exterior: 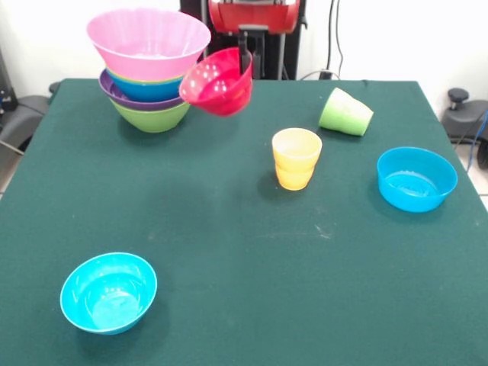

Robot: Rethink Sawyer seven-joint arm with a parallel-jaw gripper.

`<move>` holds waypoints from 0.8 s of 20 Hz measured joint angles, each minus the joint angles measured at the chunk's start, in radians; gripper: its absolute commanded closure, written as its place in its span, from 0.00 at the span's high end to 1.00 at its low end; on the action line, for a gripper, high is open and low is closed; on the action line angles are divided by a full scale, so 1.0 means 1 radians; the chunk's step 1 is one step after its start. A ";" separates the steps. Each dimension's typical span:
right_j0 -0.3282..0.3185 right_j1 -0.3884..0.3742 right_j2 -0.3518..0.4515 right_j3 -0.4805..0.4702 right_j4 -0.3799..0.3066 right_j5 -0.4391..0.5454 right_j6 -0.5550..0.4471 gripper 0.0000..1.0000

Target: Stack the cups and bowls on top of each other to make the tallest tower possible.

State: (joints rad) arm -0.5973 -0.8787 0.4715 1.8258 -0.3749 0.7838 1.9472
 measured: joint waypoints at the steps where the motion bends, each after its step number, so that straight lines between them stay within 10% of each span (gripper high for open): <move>1: -0.005 -0.009 0.000 0.010 0.007 0.000 0.000 0.00; 16: -0.125 -0.214 0.000 0.219 0.129 0.000 0.000 0.00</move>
State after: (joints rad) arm -0.7220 -1.0931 0.4715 2.0448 -0.2455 0.7836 1.9472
